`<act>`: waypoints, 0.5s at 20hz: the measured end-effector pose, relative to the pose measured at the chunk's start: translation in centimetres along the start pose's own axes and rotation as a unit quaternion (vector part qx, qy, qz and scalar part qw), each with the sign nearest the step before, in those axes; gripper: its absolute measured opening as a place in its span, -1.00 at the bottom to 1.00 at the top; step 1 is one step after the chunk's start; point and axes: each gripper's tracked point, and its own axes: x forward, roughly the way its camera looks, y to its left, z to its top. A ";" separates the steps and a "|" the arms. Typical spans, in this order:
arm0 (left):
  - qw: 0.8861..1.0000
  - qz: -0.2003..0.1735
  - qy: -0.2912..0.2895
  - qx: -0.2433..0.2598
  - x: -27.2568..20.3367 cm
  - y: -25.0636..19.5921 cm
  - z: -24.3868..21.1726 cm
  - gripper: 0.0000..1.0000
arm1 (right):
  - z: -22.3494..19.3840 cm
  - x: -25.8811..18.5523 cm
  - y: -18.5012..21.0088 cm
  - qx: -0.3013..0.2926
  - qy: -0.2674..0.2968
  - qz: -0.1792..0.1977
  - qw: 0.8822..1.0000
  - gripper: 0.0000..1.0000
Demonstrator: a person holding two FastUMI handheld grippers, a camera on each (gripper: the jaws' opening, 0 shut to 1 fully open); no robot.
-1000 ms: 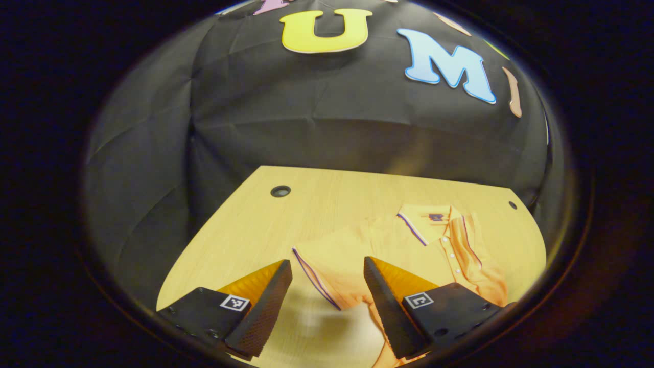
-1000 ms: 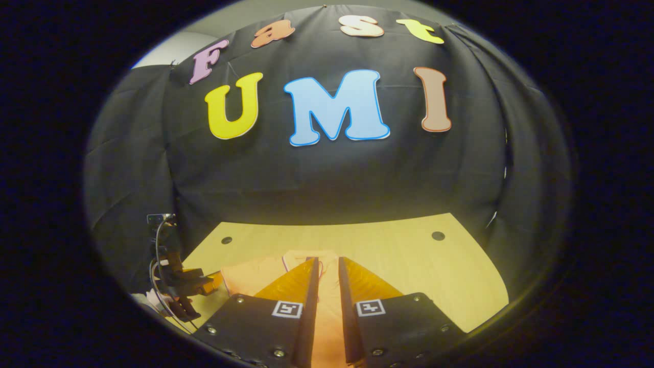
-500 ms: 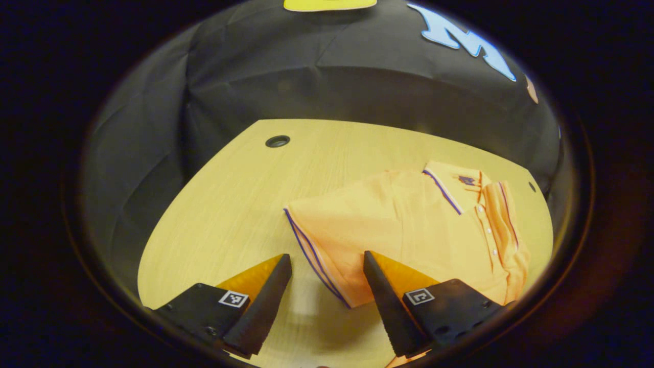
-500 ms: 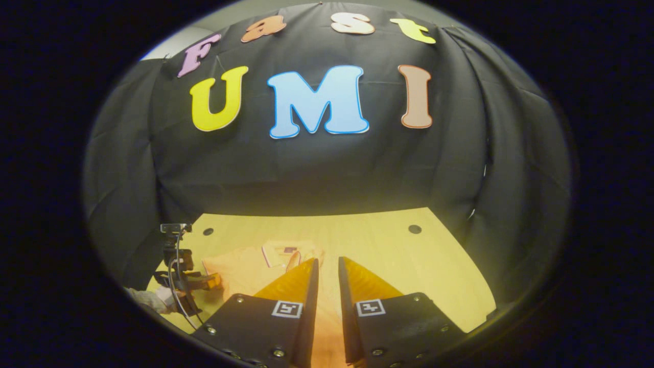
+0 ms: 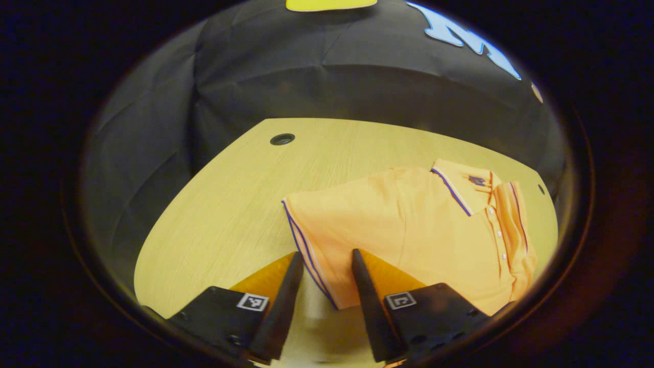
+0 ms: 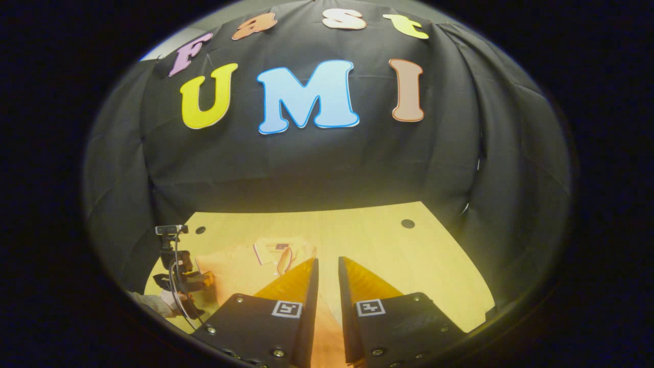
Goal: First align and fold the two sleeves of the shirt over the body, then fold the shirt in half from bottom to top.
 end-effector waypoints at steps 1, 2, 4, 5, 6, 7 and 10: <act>1.000 0.003 -0.002 0.001 0.2 -0.3 0.1 0.01 | -0.1 0.1 0.0 0.000 0.001 0.000 1.000 -0.52; 1.000 0.006 -0.003 0.002 0.3 -0.4 0.1 -0.23 | 0.0 0.1 -0.1 -0.001 0.001 -0.001 1.000 -0.57; 1.000 0.011 -0.003 0.005 0.3 -0.5 0.3 -0.67 | -0.1 0.2 -0.3 0.000 0.002 -0.002 1.000 -0.52; 1.000 0.010 -0.005 0.010 0.3 -0.5 0.5 -0.70 | -0.2 0.2 -0.4 0.002 0.004 -0.003 1.000 -0.52; 1.000 0.011 -0.003 0.013 0.2 -0.6 0.5 -0.77 | -0.3 0.2 -0.5 0.004 0.006 -0.004 1.000 -0.52; 1.000 0.009 -0.001 0.019 0.3 -0.6 0.5 -0.83 | -0.5 0.1 -0.6 0.005 0.007 -0.005 1.000 -0.52; 0.999 0.017 0.006 0.047 0.1 -0.6 0.7 -0.82 | -0.7 0.2 -1.1 0.009 0.010 -0.009 1.000 -0.57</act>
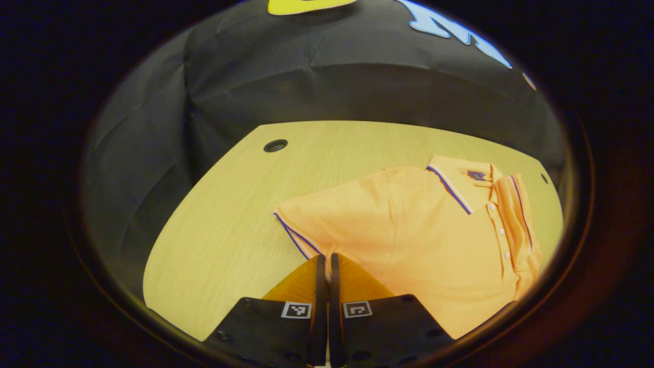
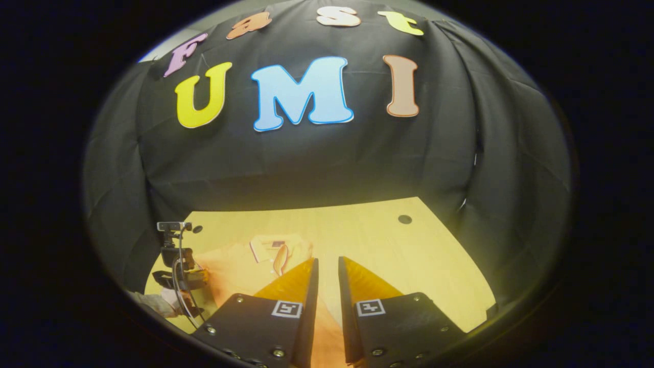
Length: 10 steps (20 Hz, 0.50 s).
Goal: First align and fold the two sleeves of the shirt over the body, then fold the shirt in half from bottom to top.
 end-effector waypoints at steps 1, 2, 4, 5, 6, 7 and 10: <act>1.000 0.001 -0.004 0.004 -0.1 -0.2 0.4 -0.82 | -0.1 0.0 0.0 0.001 0.000 0.000 1.000 -0.57; 1.000 0.001 -0.009 0.009 -0.3 -0.5 0.8 -0.84 | -0.1 -0.1 -0.1 0.002 0.001 -0.001 1.000 -0.52; 0.999 -0.002 -0.024 0.026 -0.8 -1.3 1.9 -0.83 | -0.3 -0.2 -0.2 0.006 0.002 -0.002 1.000 -0.57; 0.999 -0.005 -0.034 0.036 -1.2 -1.8 2.7 -0.84 | -0.5 -0.2 -0.2 0.007 0.003 -0.002 1.000 -0.52; 0.998 -0.010 -0.045 0.048 -1.6 -2.5 3.6 -0.83 | -0.6 -0.1 -0.2 0.008 0.003 -0.003 1.000 -0.52; 0.996 -0.016 -0.055 0.061 -2.0 -3.2 4.4 -0.83 | -0.7 -0.2 -0.3 0.009 0.003 -0.004 1.000 -0.57; 0.991 -0.044 -0.087 0.095 -3.5 -6.5 6.6 -0.83 | -1.0 -0.3 -0.5 0.012 0.005 -0.005 1.000 -0.57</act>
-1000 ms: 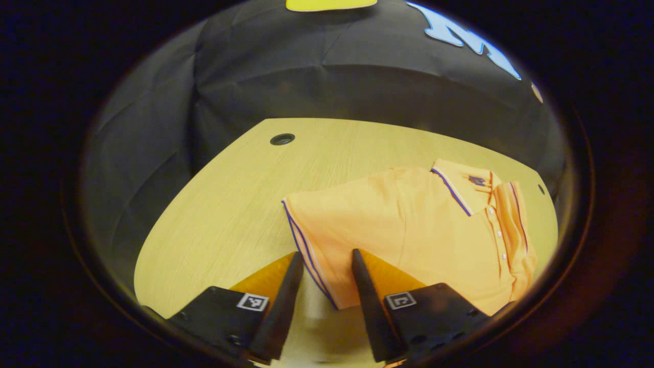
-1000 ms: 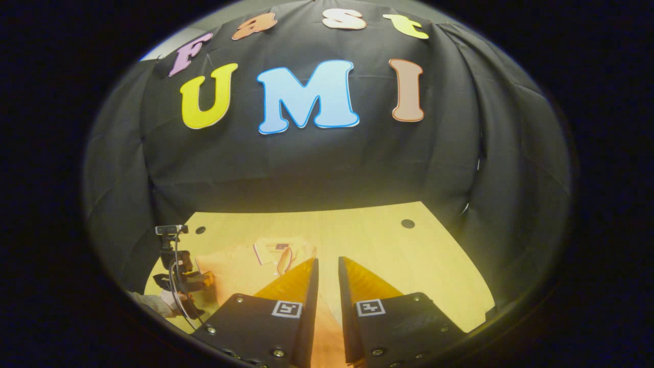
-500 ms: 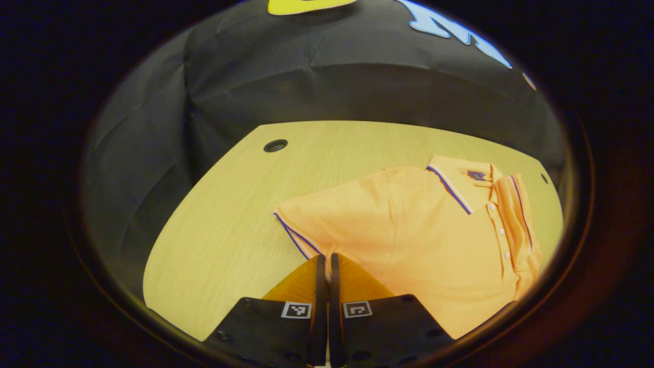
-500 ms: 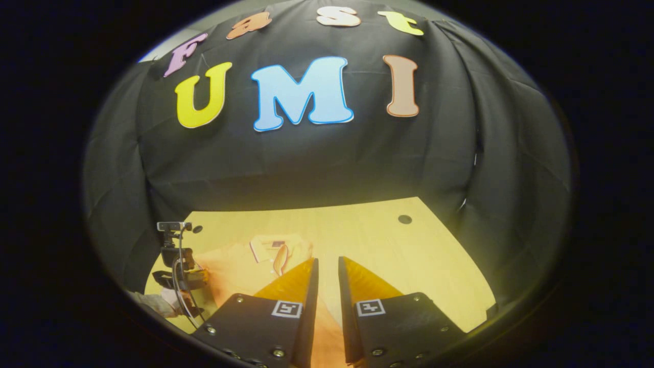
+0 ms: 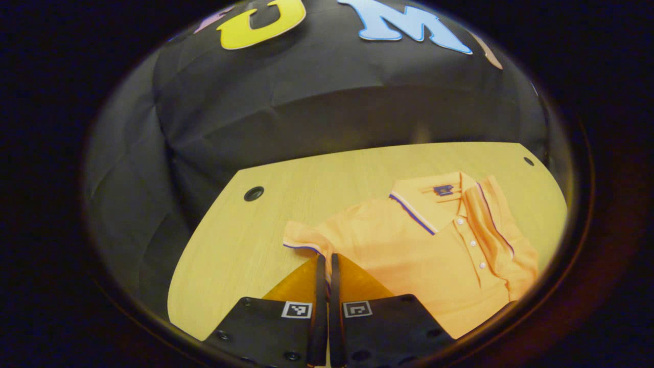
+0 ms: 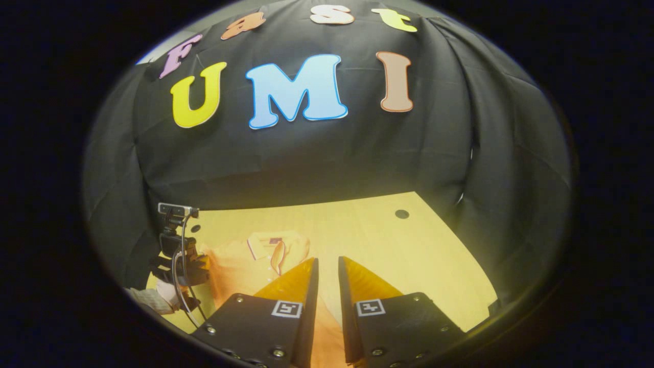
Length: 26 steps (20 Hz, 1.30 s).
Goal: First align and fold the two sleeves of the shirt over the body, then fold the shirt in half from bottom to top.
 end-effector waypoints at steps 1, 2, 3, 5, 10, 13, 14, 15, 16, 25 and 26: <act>1.000 -0.011 -0.010 0.010 -0.3 -1.2 0.9 -0.83 | -0.2 -0.1 -0.2 0.002 0.000 -0.001 1.000 -0.52; 0.999 -0.021 -0.018 0.020 -0.7 -2.4 1.6 -0.83 | -0.2 -0.1 -0.3 0.005 0.000 -0.002 1.000 -0.52; 0.999 -0.033 -0.026 0.031 -0.9 -3.7 2.3 -0.83 | -0.4 -0.2 -0.4 0.007 0.000 -0.003 1.000 -0.52; 0.996 -0.057 -0.039 0.051 -1.5 -6.4 3.2 -0.84 | -0.6 -0.4 -0.7 0.011 0.000 -0.007 1.000 -0.52; 0.988 -0.106 -0.045 0.101 -2.5 -12.3 3.1 -0.83 | -1.3 -0.8 -2.2 0.024 0.002 -0.019 1.000 -0.52; 0.984 -0.121 -0.035 0.126 -2.4 -14.5 1.8 -0.83 | -1.8 -1.1 -3.1 0.032 0.004 -0.028 0.999 -0.52; 0.983 -0.126 -0.031 0.129 -2.4 -15.0 1.3 -0.84 | -1.8 -1.3 -3.5 0.034 0.004 -0.031 0.999 -0.52; 0.983 -0.129 -0.027 0.130 -2.4 -15.4 1.0 -0.83 | -2.0 -1.4 -3.8 0.035 0.005 -0.034 0.999 -0.52; 0.983 -0.129 -0.024 0.131 -2.2 -15.7 0.7 -0.84 | -2.1 -1.5 -4.1 0.038 0.006 -0.036 0.999 -0.52; 0.985 -0.149 -0.018 0.086 -3.8 -16.3 0.6 0.18 | -3.3 -2.0 -5.0 0.041 0.008 -0.035 0.999 -0.52; 0.986 -0.148 -0.019 0.081 -4.3 -15.8 0.7 0.23 | -3.4 -1.9 -4.9 0.039 0.008 -0.032 0.999 -0.52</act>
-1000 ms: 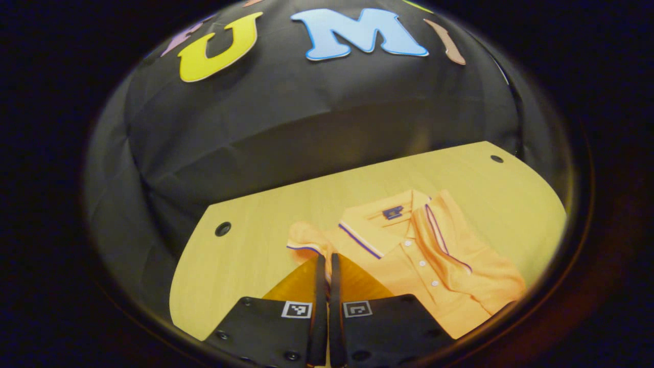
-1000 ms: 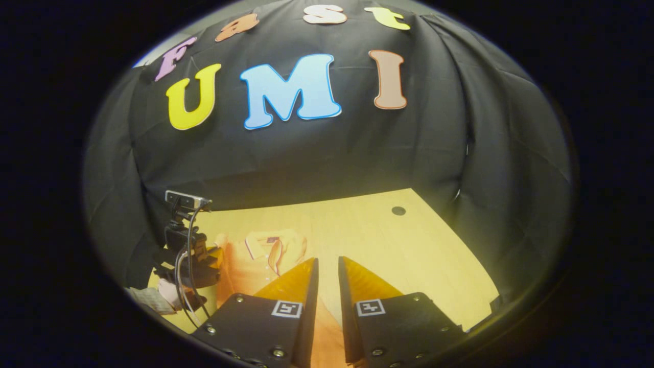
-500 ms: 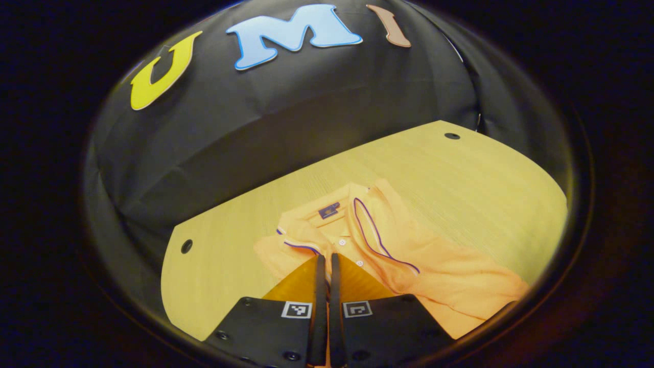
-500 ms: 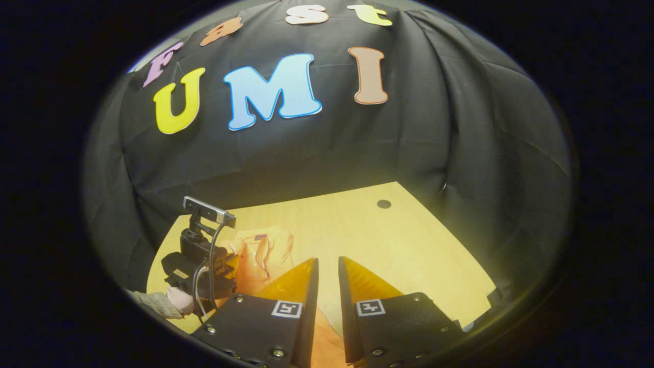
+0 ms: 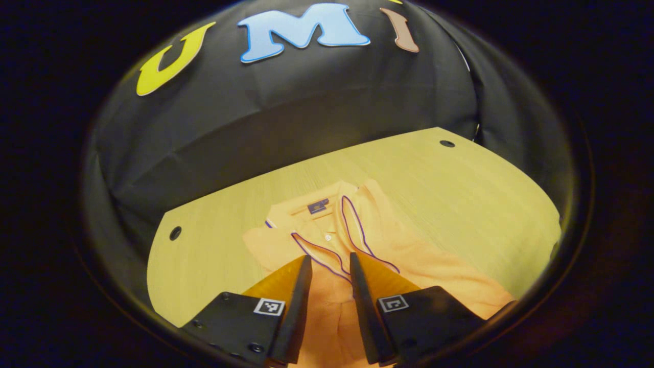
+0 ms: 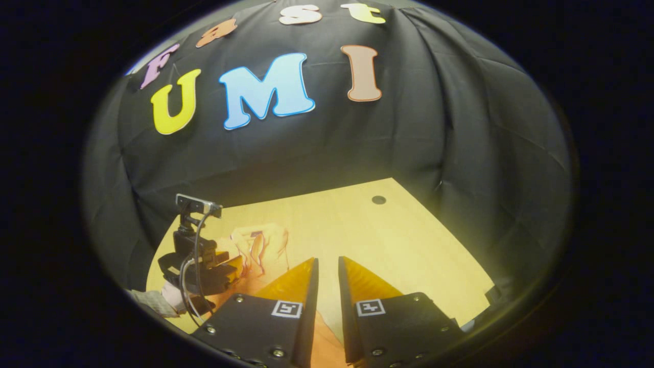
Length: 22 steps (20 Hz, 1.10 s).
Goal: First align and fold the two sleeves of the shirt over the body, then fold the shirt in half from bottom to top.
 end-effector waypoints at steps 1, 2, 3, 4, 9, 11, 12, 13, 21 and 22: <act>1.000 0.000 -0.002 -0.006 -0.8 0.2 0.2 0.28 | -0.3 0.0 0.1 -0.002 0.002 0.005 1.000 -0.52; 1.000 0.000 -0.005 -0.013 -1.9 0.6 0.2 0.29 | -0.5 0.1 0.3 -0.006 0.005 0.010 1.000 -0.52; 1.000 0.000 -0.006 -0.021 -2.9 1.0 0.0 0.29 | -1.0 0.2 0.4 -0.010 0.009 0.017 1.000 -0.52; 0.999 -0.002 -0.009 -0.033 -4.1 1.4 -0.1 0.17 | -1.4 0.3 0.4 -0.015 0.014 0.021 1.000 -0.52; 0.996 0.013 -0.008 -0.089 -10.4 4.3 -2.3 0.42 | -5.4 1.2 1.2 -0.027 0.069 0.057 0.996 -0.45; 0.994 0.027 0.001 -0.107 -13.0 5.3 -4.0 0.46 | -7.6 1.7 1.6 -0.034 0.096 0.070 0.992 -0.12; 0.993 0.036 0.005 -0.115 -14.2 5.9 -4.9 0.45 | -8.8 1.9 1.9 -0.037 0.113 0.080 0.990 -0.06; 0.992 0.036 0.010 -0.122 -15.2 6.0 -5.9 0.51 | -9.7 1.9 2.2 -0.042 0.132 0.090 0.986 -0.01; 0.982 0.024 0.116 -0.145 -21.7 4.6 -15.5 0.96 | -18.4 1.4 2.3 -0.079 0.282 0.118 0.949 0.78; 0.980 0.020 0.132 -0.150 -22.4 4.1 -16.6 0.90 | -19.5 1.2 2.2 -0.085 0.299 0.120 0.943 0.89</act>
